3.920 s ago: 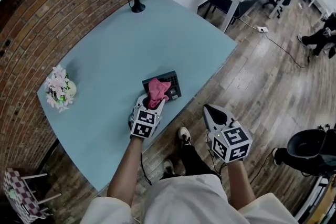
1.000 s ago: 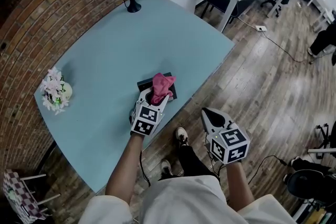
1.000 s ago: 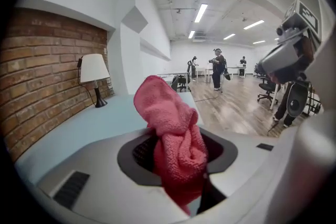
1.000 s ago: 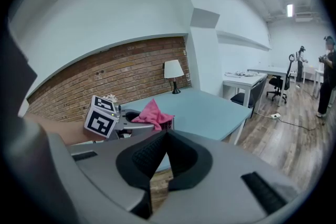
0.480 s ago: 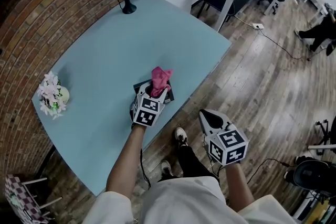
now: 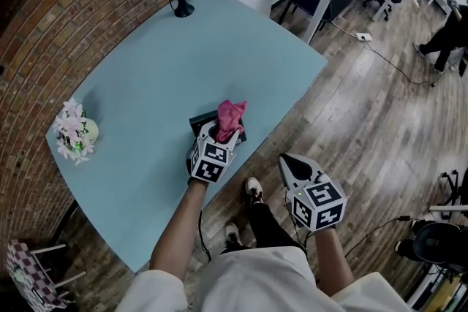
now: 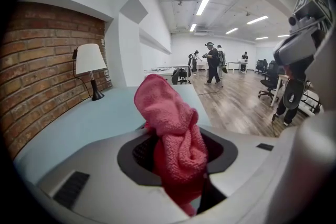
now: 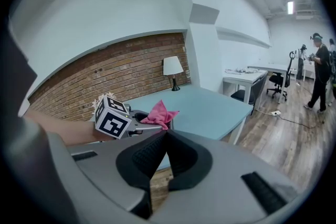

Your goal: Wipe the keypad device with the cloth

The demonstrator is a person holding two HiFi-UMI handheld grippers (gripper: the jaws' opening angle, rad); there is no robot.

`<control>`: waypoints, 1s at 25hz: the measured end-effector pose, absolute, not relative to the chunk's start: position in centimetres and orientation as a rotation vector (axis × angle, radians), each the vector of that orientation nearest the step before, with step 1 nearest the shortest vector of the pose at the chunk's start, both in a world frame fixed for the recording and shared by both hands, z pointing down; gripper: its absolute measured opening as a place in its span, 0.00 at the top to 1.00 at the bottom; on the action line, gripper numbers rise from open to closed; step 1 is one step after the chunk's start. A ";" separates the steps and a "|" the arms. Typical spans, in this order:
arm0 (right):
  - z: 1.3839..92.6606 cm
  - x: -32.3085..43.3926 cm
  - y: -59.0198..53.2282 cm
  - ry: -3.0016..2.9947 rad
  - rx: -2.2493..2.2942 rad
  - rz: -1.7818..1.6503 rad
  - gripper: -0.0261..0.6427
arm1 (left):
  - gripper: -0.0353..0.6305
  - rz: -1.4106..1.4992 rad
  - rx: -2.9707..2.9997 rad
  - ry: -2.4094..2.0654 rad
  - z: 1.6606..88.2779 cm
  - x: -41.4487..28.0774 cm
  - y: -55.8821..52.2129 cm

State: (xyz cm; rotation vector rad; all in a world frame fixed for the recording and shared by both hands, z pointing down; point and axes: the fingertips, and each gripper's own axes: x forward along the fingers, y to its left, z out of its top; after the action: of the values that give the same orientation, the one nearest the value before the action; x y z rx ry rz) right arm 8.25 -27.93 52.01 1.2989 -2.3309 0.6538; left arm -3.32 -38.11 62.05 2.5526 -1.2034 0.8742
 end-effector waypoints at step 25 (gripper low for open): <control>52.3 9.1 -27.3 -2.319 1.322 0.662 0.95 | 0.64 0.951 2.405 -0.994 70.5 -1.4 -31.6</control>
State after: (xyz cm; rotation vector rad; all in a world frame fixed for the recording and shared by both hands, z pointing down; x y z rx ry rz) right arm 9.08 -27.27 52.27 1.3218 -2.3195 0.6622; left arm -1.44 -31.63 70.53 2.4054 -0.9939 0.9510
